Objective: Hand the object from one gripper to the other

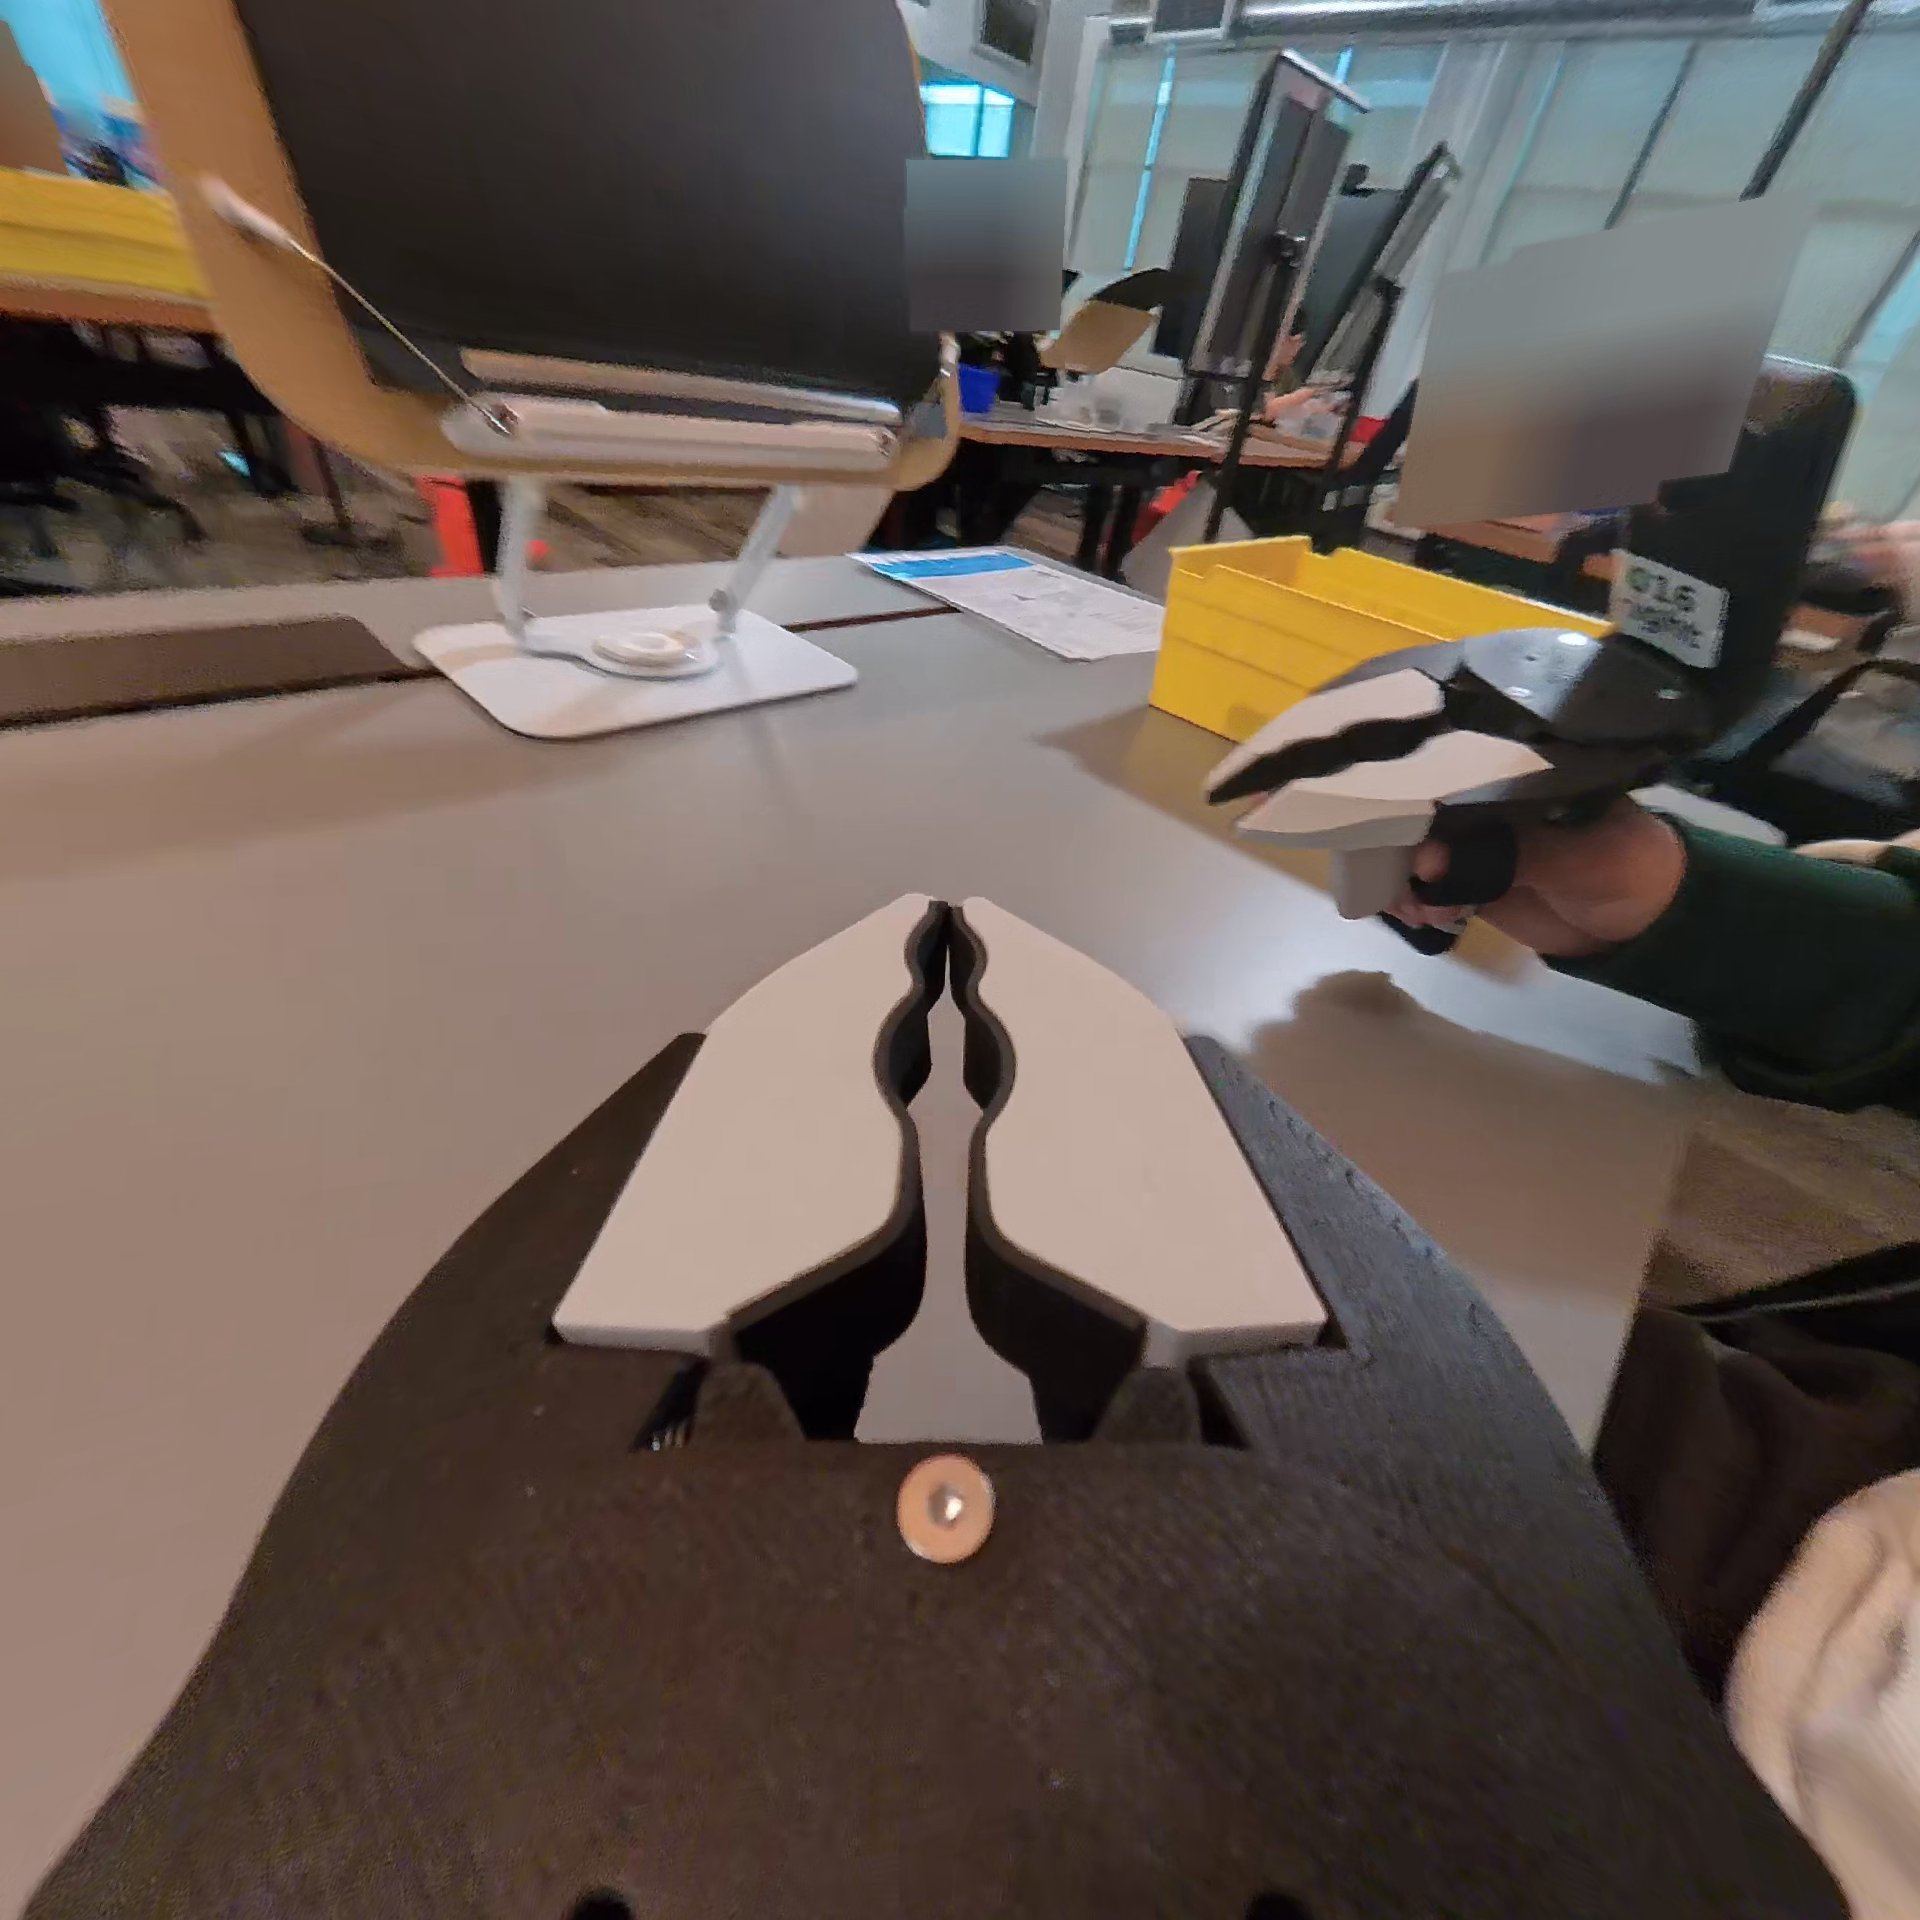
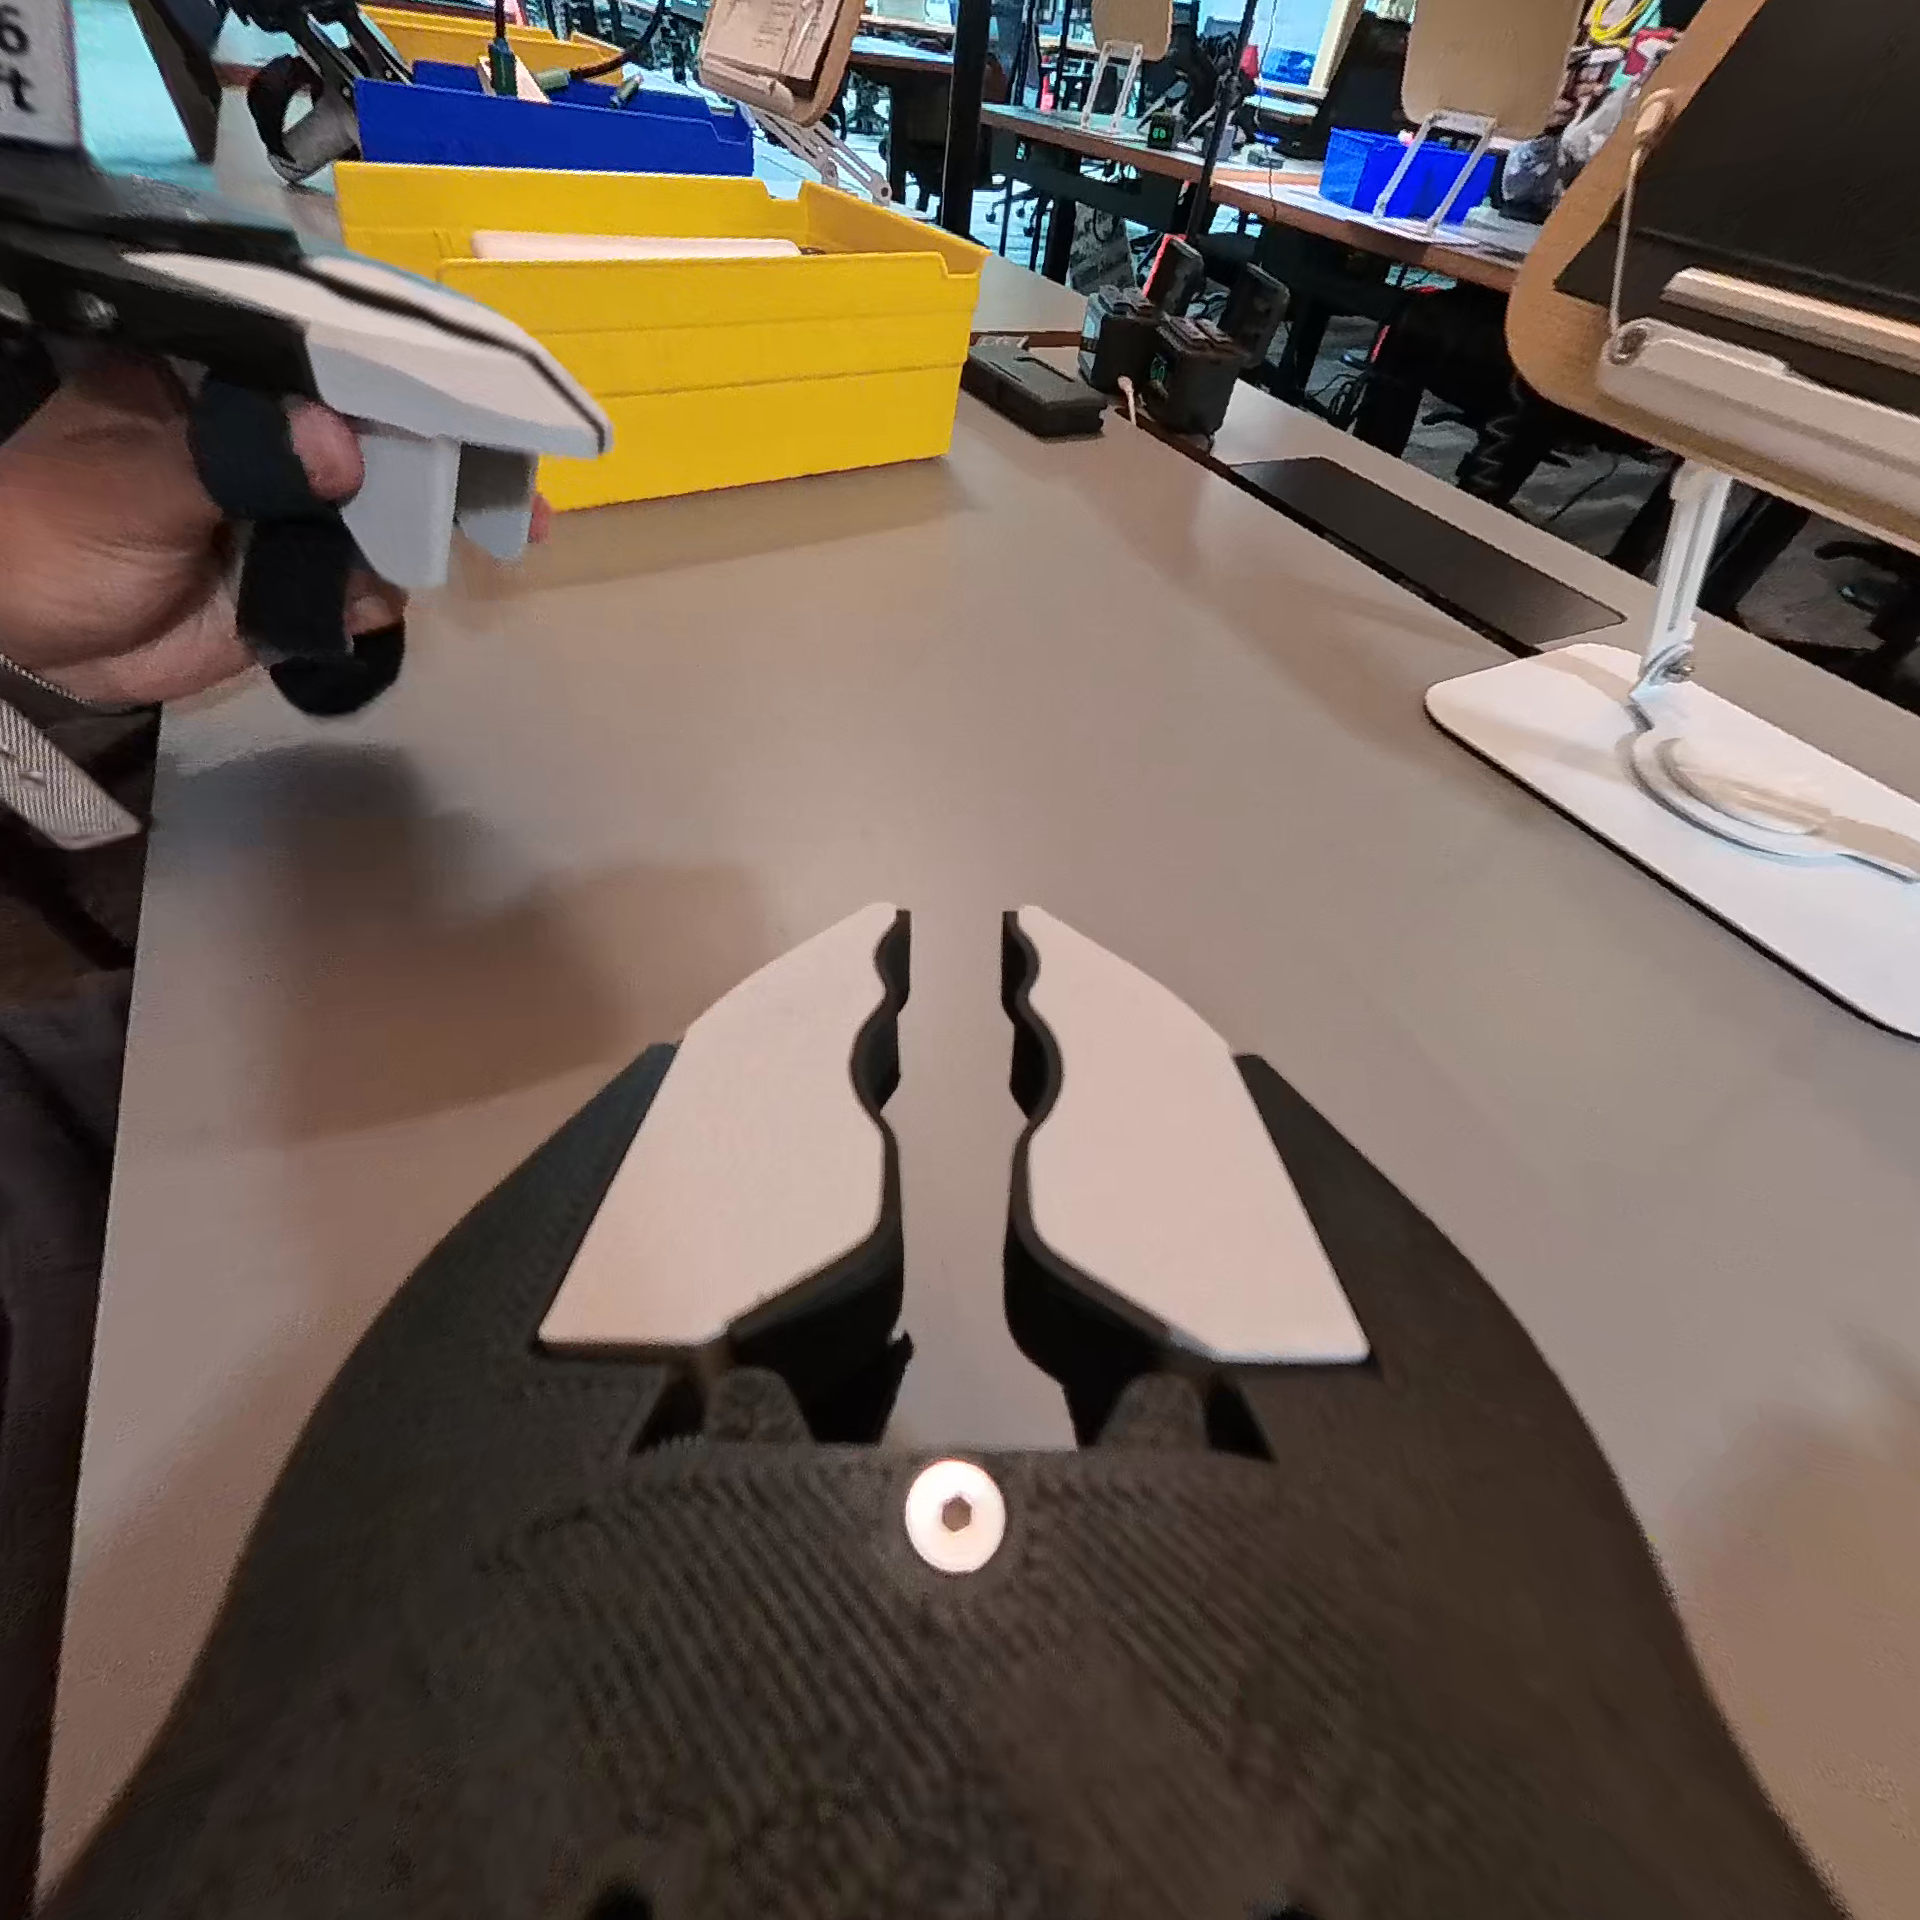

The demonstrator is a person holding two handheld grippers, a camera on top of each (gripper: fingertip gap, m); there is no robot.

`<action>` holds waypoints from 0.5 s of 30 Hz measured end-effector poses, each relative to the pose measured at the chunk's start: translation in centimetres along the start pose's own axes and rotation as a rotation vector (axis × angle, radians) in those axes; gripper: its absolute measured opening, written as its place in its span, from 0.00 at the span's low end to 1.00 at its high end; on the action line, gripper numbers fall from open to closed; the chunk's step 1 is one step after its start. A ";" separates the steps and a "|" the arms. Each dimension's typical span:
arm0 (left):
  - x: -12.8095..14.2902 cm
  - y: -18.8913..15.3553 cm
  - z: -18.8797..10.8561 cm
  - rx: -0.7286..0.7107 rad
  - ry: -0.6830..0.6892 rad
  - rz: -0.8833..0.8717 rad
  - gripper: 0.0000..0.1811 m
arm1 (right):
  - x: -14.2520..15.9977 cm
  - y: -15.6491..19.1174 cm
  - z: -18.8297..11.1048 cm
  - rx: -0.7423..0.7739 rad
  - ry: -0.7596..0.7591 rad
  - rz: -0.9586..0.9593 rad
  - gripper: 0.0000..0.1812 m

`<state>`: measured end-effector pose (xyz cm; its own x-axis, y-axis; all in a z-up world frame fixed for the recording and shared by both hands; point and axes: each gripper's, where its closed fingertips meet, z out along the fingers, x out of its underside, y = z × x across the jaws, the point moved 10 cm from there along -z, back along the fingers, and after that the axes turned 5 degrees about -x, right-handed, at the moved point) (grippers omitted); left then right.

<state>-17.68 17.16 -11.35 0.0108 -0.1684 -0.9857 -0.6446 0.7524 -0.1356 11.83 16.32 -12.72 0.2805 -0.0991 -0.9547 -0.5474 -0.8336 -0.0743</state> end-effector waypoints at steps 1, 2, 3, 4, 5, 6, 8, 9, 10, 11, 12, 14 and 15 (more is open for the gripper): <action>-0.9 0.5 -0.4 -0.034 -0.010 0.039 0.00 | 0.0 0.0 -0.2 0.004 -0.003 0.005 0.09; -2.1 1.3 -1.2 -0.089 -0.015 0.095 0.00 | 0.1 0.0 -0.3 0.007 -0.004 0.012 0.09; -3.7 2.4 -2.2 -0.171 -0.023 0.161 0.00 | 0.1 0.0 -0.5 0.010 -0.006 0.018 0.09; -5.5 3.7 -3.4 -0.263 -0.038 0.218 0.00 | 0.2 0.0 -0.6 0.014 -0.009 0.023 0.09; -7.3 5.4 -4.7 -0.352 -0.037 0.245 0.00 | 0.2 0.0 -0.8 0.016 -0.012 0.028 0.09; -9.1 7.3 -5.9 -0.418 -0.007 0.230 0.00 | 0.3 0.0 -0.9 0.019 -0.015 0.032 0.09; -12.1 11.5 -7.4 -0.472 0.101 0.143 0.00 | 0.3 0.0 -1.1 0.026 -0.019 0.032 0.09; -13.1 13.7 -7.8 -0.502 0.186 0.110 0.00 | 0.3 -0.1 -1.2 0.029 -0.022 0.033 0.09; -13.6 16.1 -7.8 -0.542 0.278 0.091 0.01 | 0.3 -0.1 -1.2 0.030 -0.025 0.038 0.09; -13.6 18.5 -7.7 -0.581 0.377 0.067 0.01 | 0.3 -0.2 -1.2 0.029 -0.029 0.045 0.09; -13.1 20.7 -7.4 -0.605 0.484 0.035 0.02 | 0.3 -0.2 -1.2 0.027 -0.028 0.051 0.09; -11.2 24.3 -6.4 -0.609 0.683 -0.064 0.03 | 0.3 -0.1 -1.1 0.030 -0.026 0.052 0.09; -10.0 25.6 -5.8 -0.603 0.747 -0.120 0.04 | 0.2 -0.1 -1.1 0.035 -0.027 0.048 0.09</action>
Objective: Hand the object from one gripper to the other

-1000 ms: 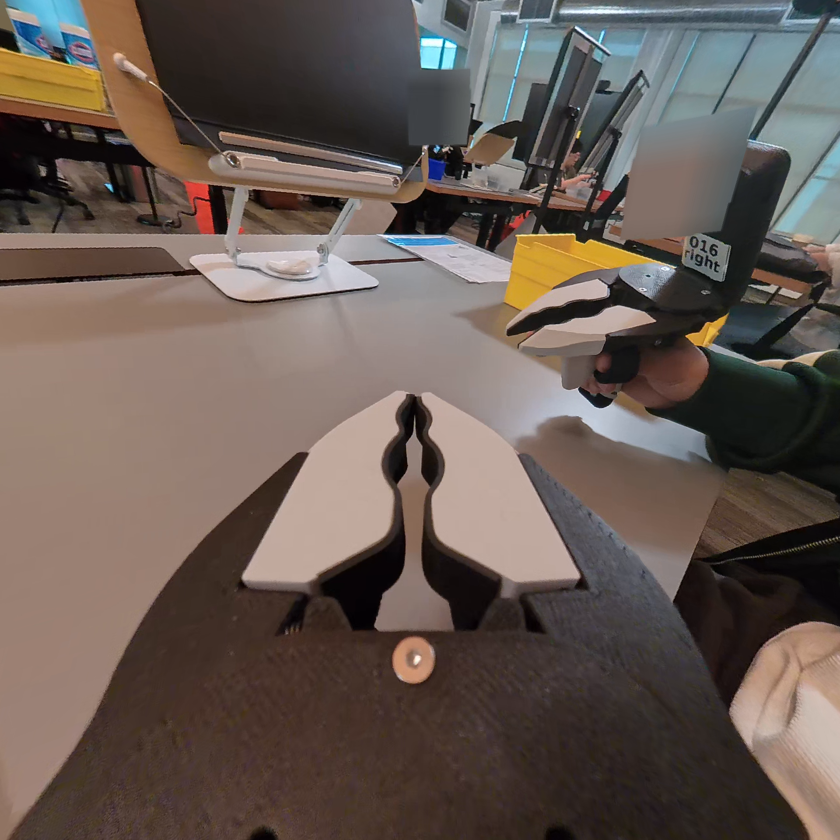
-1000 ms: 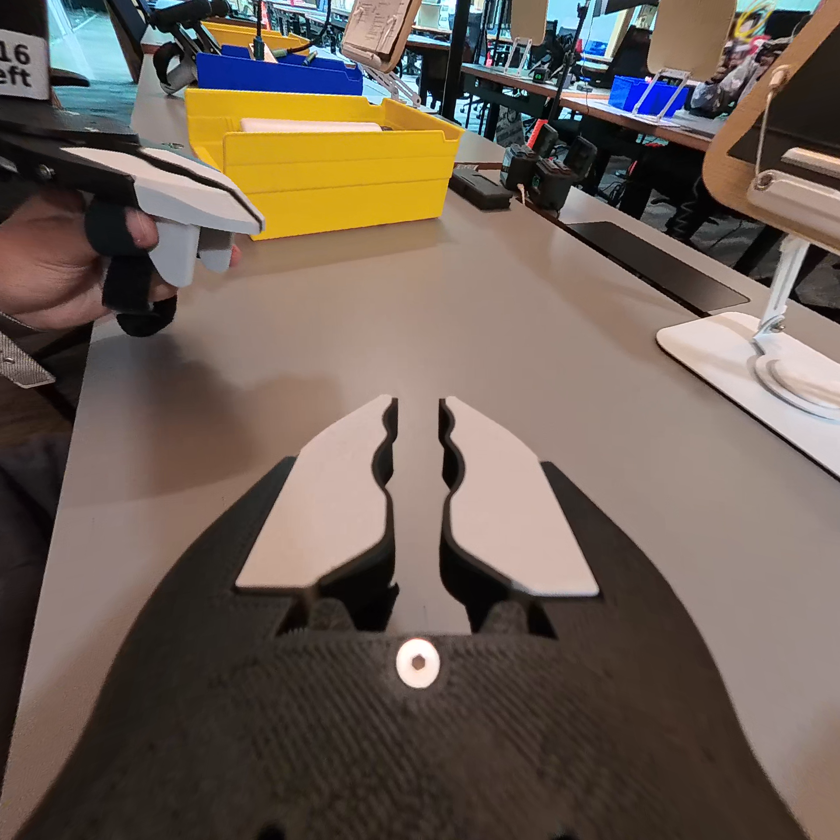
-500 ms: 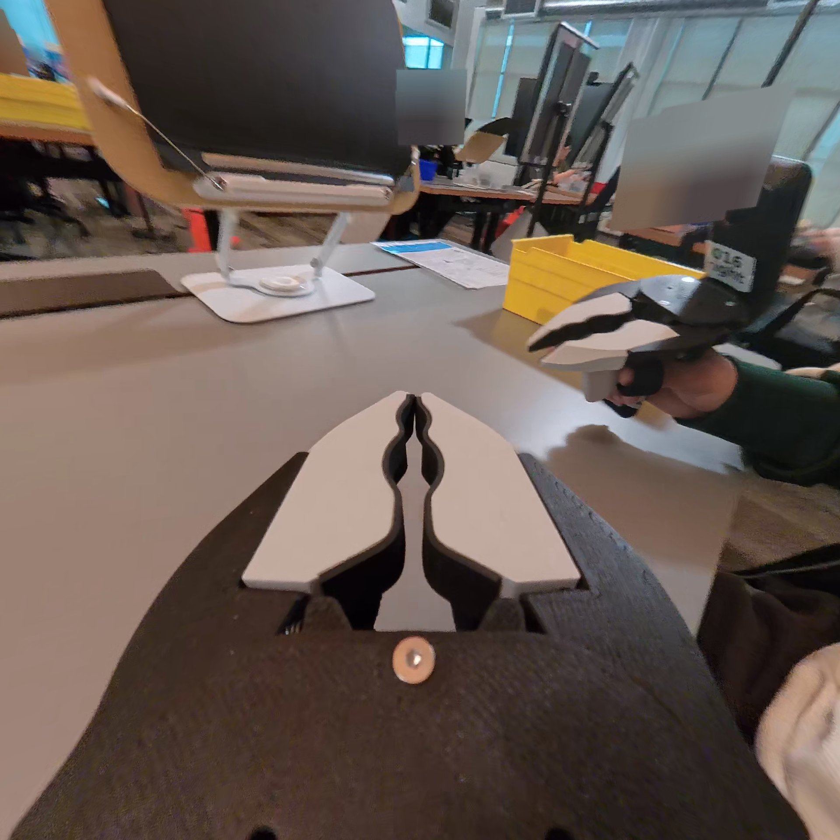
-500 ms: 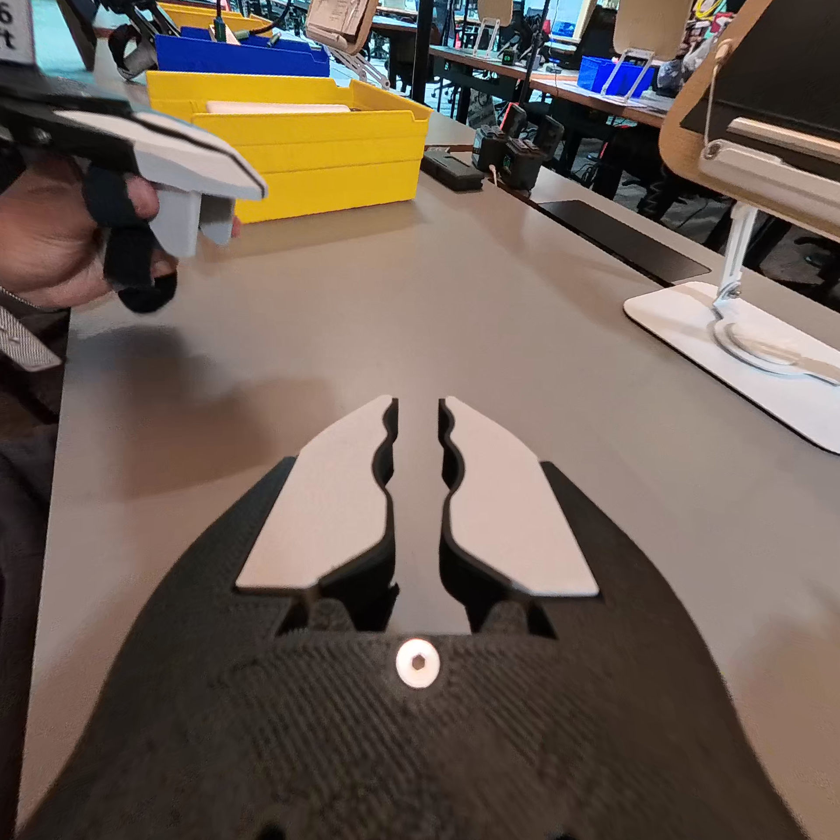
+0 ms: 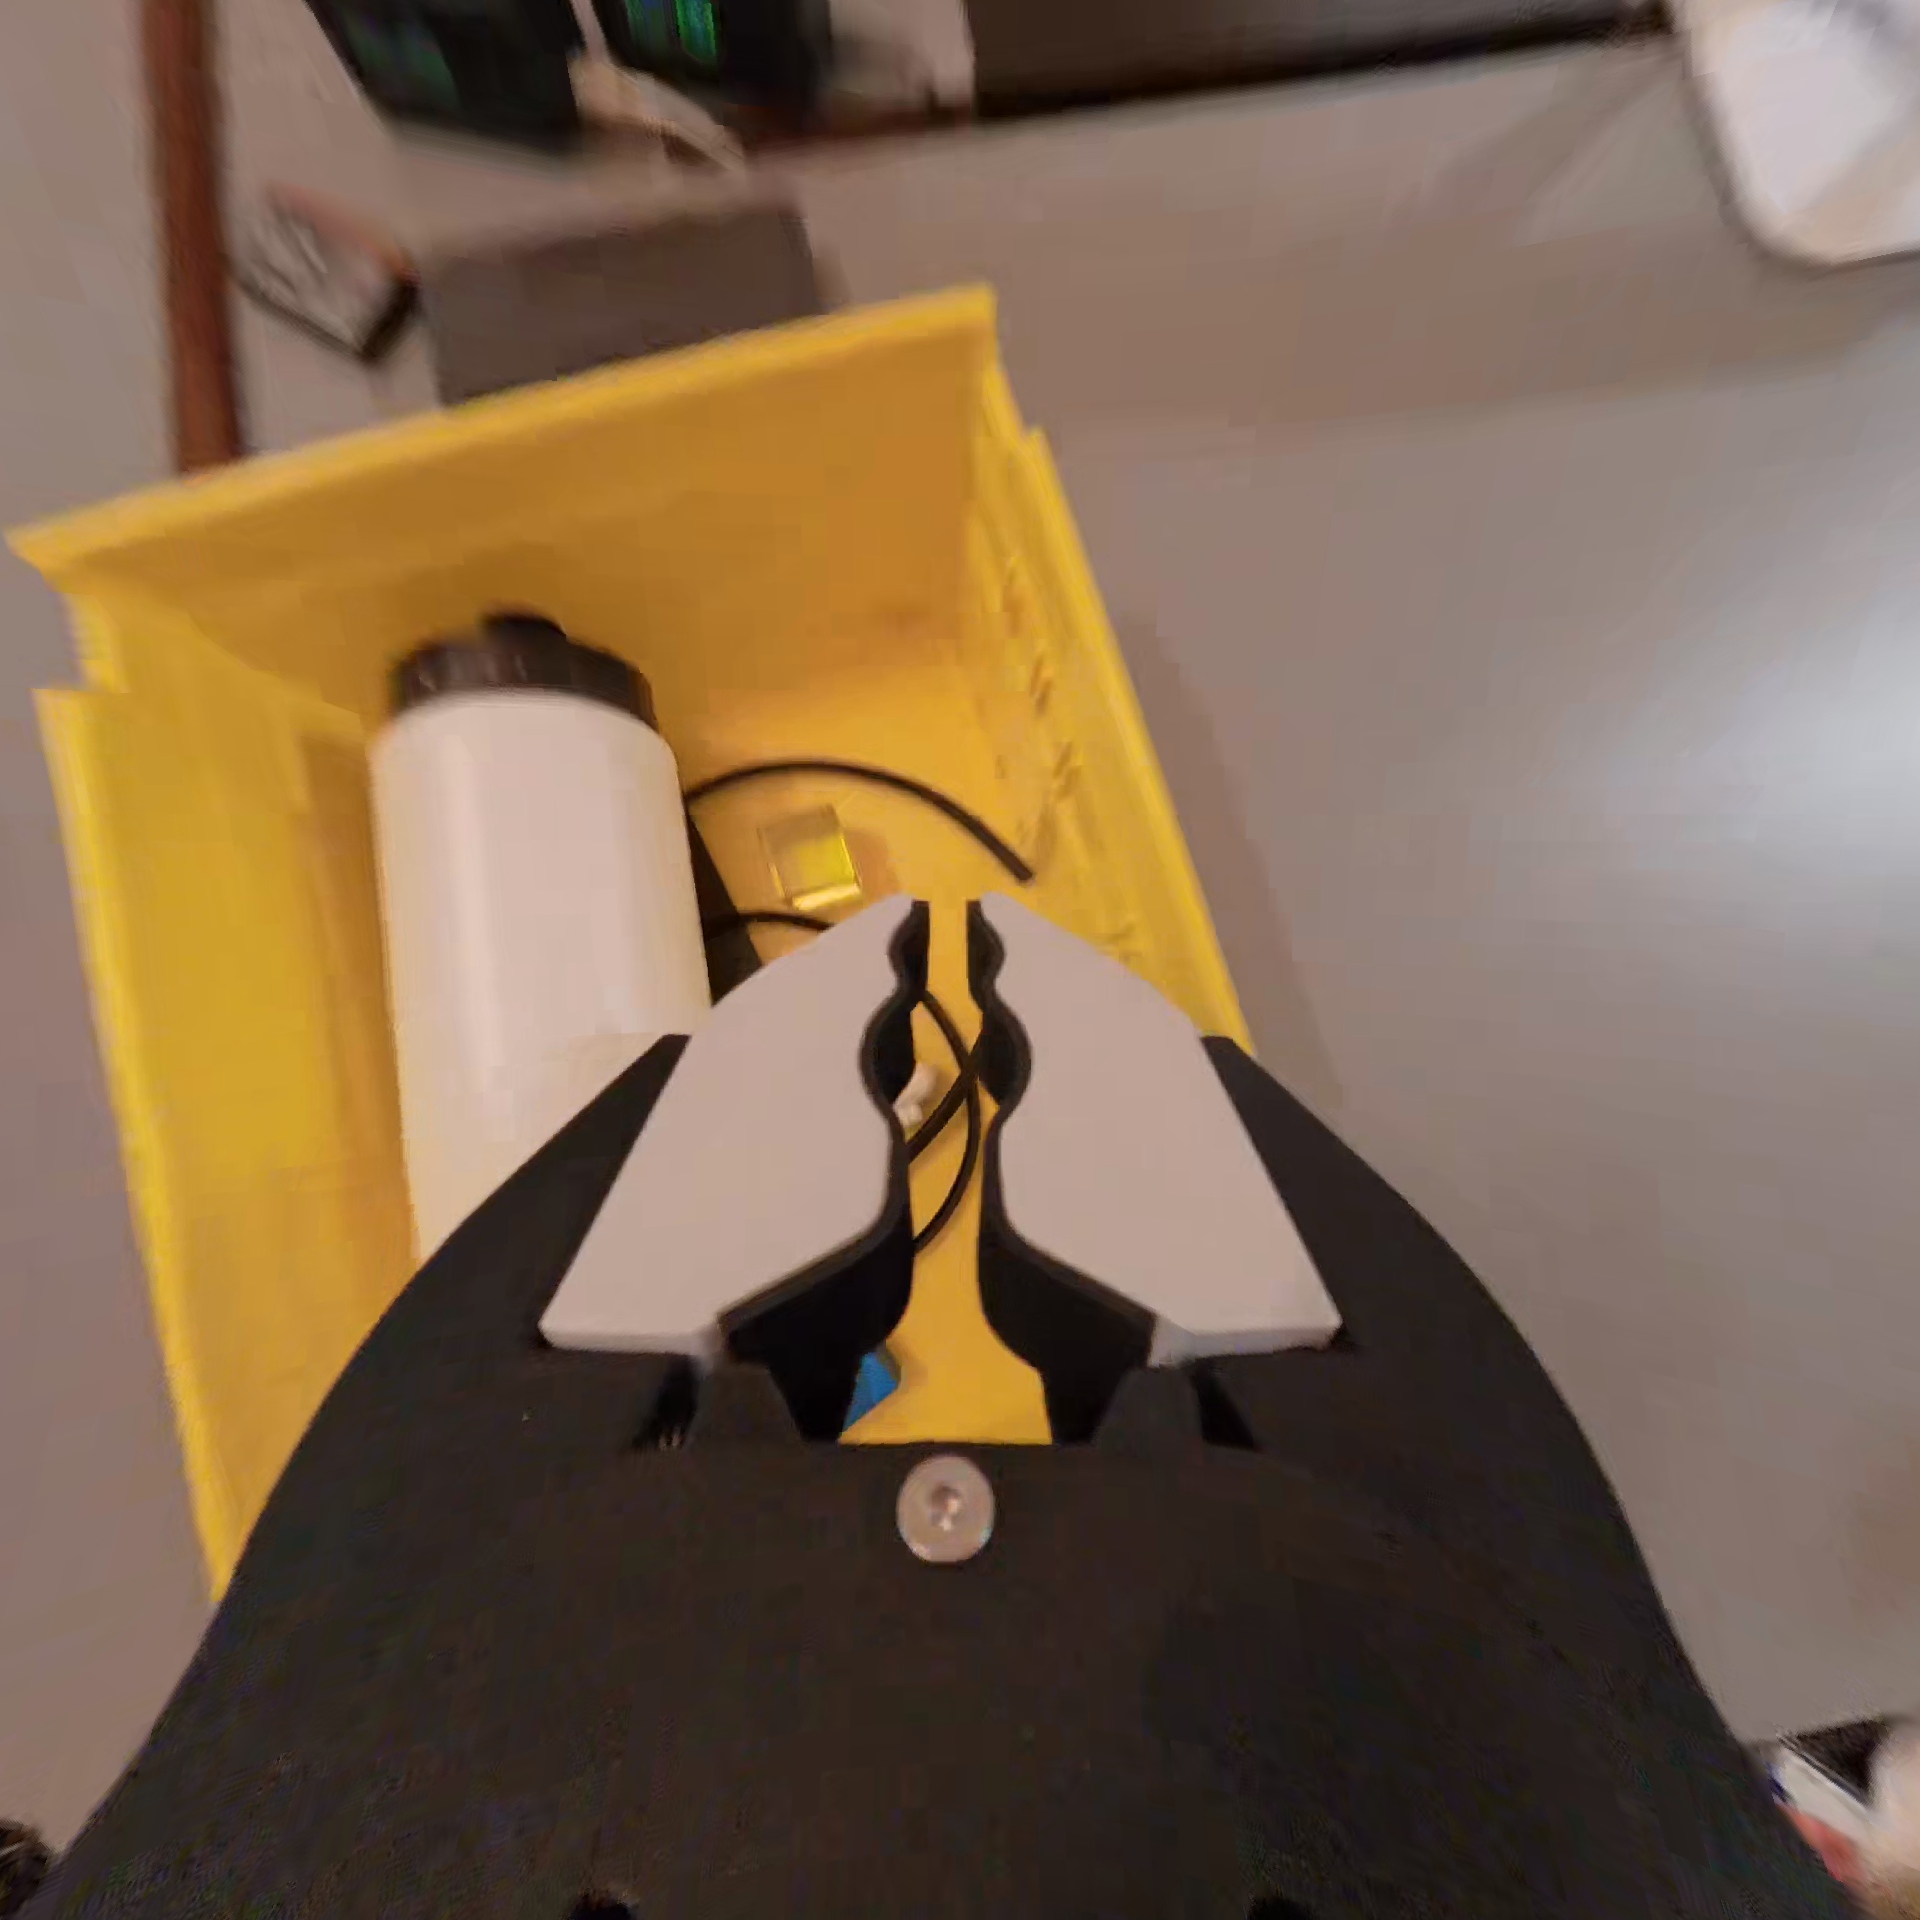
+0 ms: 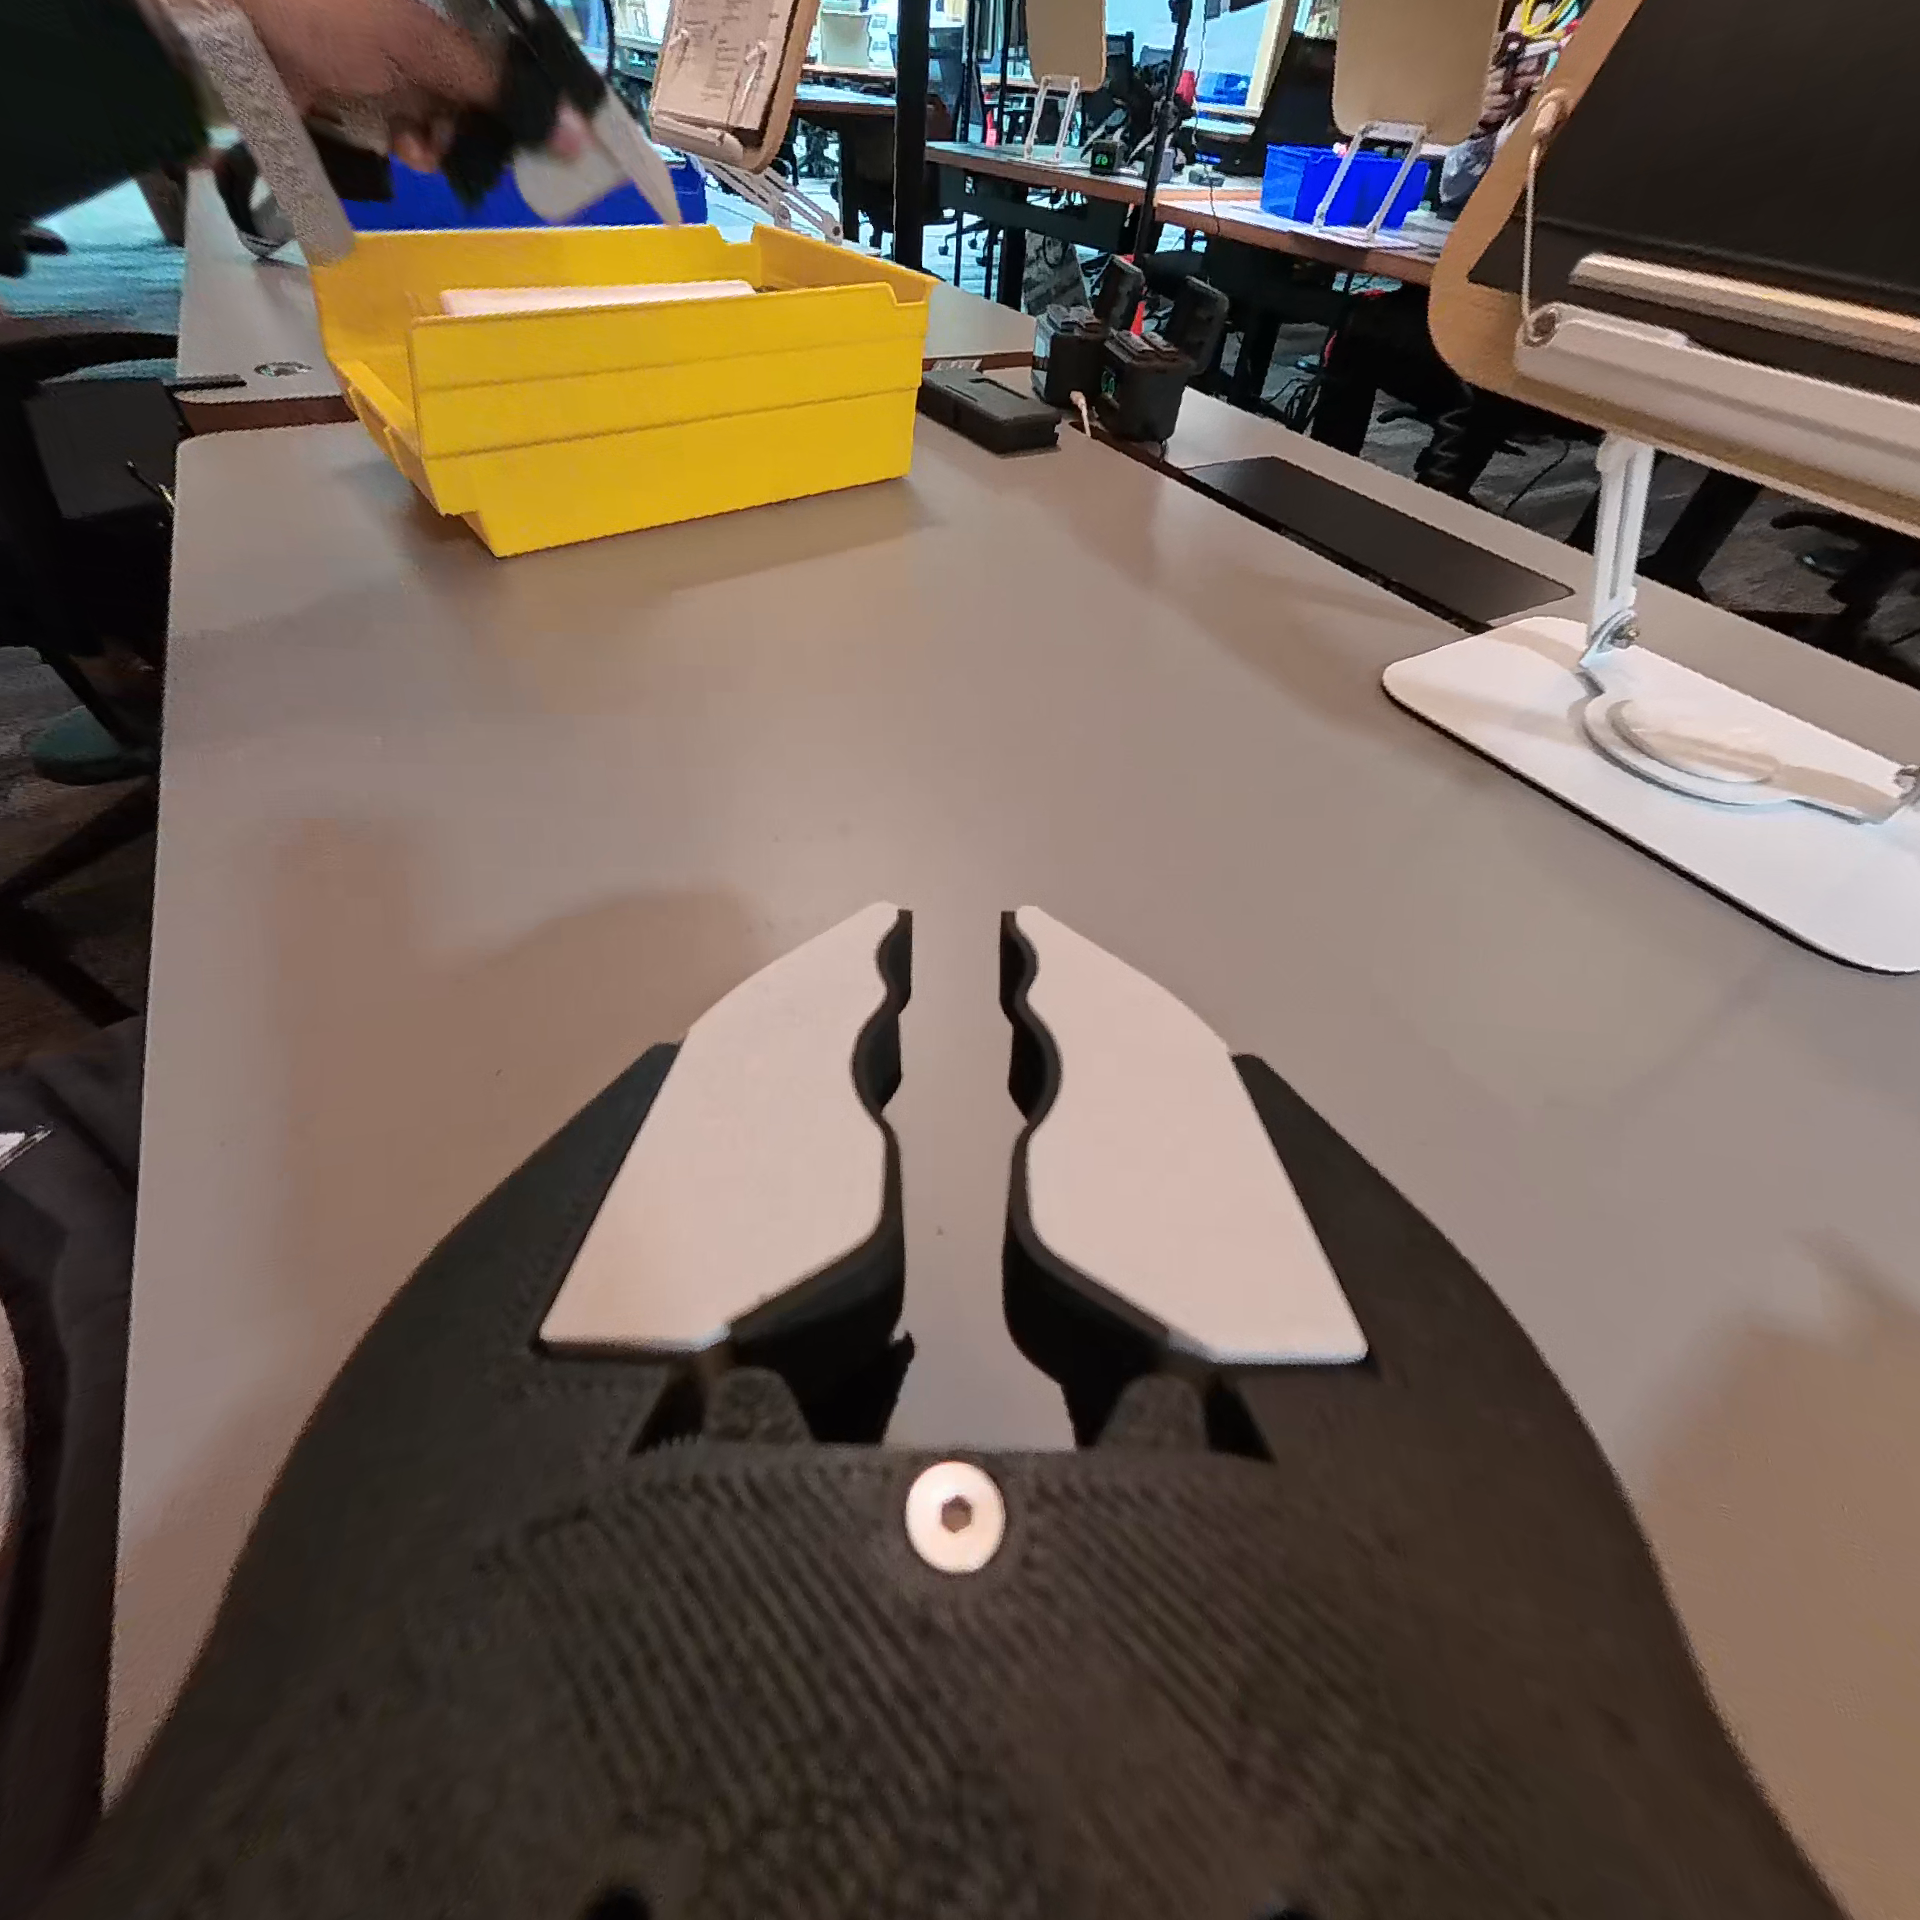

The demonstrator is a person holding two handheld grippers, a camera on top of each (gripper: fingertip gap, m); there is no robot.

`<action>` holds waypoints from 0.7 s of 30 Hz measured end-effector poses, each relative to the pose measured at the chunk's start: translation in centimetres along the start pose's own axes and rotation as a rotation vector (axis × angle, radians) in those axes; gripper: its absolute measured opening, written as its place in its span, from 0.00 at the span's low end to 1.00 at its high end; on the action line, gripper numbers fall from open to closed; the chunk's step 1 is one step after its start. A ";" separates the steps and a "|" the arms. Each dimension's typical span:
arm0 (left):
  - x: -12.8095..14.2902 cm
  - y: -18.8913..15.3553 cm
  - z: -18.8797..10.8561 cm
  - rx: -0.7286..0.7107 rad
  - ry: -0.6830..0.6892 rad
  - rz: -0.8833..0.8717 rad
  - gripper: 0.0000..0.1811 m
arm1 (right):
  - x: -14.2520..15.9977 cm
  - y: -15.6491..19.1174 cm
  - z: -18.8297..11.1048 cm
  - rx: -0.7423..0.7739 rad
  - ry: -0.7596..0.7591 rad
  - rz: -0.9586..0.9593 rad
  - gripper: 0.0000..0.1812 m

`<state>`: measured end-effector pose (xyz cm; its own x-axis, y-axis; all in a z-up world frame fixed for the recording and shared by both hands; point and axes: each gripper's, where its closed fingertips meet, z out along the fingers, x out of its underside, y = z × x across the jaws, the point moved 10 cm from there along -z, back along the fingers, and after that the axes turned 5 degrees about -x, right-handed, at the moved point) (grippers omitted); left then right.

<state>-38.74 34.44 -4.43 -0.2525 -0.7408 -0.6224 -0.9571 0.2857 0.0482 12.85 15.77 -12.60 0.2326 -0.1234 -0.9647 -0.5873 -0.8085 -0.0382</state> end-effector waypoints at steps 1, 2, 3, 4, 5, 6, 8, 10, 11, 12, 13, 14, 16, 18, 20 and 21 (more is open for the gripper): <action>0.2 0.4 1.7 0.017 0.061 -0.031 0.02 | 0.0 0.0 0.0 0.004 0.001 -0.004 0.09; 0.4 0.7 3.1 0.029 0.103 -0.056 0.00 | 0.0 0.1 0.0 0.009 0.003 -0.008 0.09; 0.7 0.9 4.4 0.030 0.132 -0.071 0.00 | 0.0 0.1 0.0 0.013 0.006 -0.011 0.09; 0.8 1.1 5.5 0.016 0.157 -0.077 0.00 | 0.0 0.1 0.1 0.016 0.007 -0.013 0.08; 1.0 1.3 6.4 -0.013 0.175 -0.077 0.02 | 0.0 0.1 0.1 0.017 0.010 -0.013 0.08; 1.1 1.4 7.1 -0.035 0.183 -0.073 0.04 | 0.1 0.1 0.2 0.018 0.012 -0.012 0.08; 1.3 1.7 8.3 -0.072 0.209 -0.069 0.12 | 0.2 0.1 0.3 0.020 0.017 -0.010 0.08; 1.4 1.9 9.1 -0.064 0.221 -0.071 0.15 | 0.3 0.0 0.4 0.020 0.020 -0.004 0.08; 1.4 1.9 9.3 -0.066 0.205 -0.076 0.15 | 0.4 -0.1 0.4 0.019 0.020 -0.001 0.08; 1.2 2.0 9.5 -0.072 0.188 -0.076 0.15 | 0.4 -0.1 0.5 0.018 0.021 0.001 0.08; 1.1 2.0 9.7 -0.081 0.180 -0.074 0.15 | 0.5 -0.2 0.5 0.018 0.022 0.004 0.08; 1.0 2.0 9.9 -0.091 0.177 -0.069 0.15 | 0.5 -0.2 0.5 0.017 0.023 0.006 0.08; 0.8 1.9 10.2 -0.108 0.180 -0.057 0.16 | 0.6 -0.3 0.6 0.016 0.023 0.010 0.08; 0.5 1.8 10.4 -0.124 0.204 -0.037 0.19 | 0.6 -0.4 0.5 0.014 0.022 0.013 0.08; 0.5 1.7 10.5 -0.166 0.239 0.002 0.20 | 0.6 -0.4 0.4 0.014 0.017 0.013 0.08; 0.5 1.6 10.5 -0.189 0.249 0.021 0.20 | 0.6 -0.4 0.4 0.012 0.014 0.015 0.08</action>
<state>-38.94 40.95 -12.86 -0.2775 -0.8685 -0.4107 -0.9548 0.2018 0.2183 12.95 16.26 -13.22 0.2347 -0.1438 -0.9614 -0.6004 -0.7993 -0.0271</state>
